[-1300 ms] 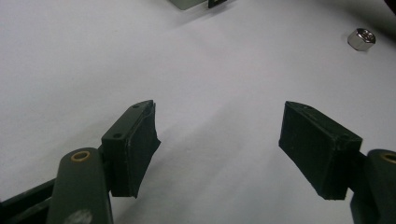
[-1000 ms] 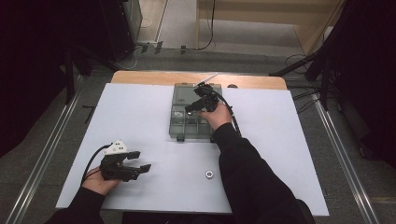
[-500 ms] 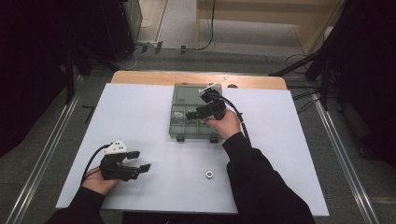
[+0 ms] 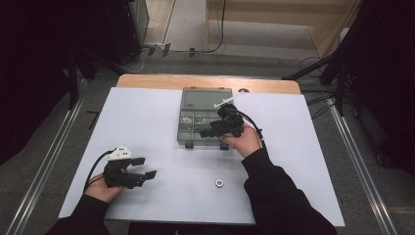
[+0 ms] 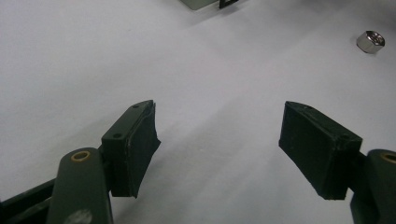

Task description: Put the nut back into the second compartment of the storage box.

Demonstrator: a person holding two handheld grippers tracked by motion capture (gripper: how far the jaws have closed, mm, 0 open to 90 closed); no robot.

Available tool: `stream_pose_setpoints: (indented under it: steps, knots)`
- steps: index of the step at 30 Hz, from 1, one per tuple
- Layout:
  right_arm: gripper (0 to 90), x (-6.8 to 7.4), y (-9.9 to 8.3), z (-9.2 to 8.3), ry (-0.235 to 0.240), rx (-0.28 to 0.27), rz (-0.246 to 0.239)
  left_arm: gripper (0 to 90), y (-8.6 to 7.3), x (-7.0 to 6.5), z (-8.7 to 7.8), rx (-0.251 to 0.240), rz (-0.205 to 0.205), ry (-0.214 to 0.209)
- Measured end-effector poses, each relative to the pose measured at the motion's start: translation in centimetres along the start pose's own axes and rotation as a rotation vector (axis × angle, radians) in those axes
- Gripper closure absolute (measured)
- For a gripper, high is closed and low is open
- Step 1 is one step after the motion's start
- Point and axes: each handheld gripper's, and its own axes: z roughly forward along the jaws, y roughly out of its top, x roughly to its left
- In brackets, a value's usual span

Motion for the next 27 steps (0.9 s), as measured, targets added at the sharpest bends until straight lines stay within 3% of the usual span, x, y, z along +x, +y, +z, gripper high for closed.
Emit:
stream_pose_setpoints:
  steps: [9,27]
  knots:
    - [29.9,1.2,-1.4,-0.9,0.032,-0.022,-0.032,27.2,0.1,0.1,0.0,-0.002,0.0,0.0]
    - [27.2,2.5,-4.7,-1.6,0.075,-0.007,-0.06,27.2,0.2,0.2,0.0,0.005,0.004,-0.002]
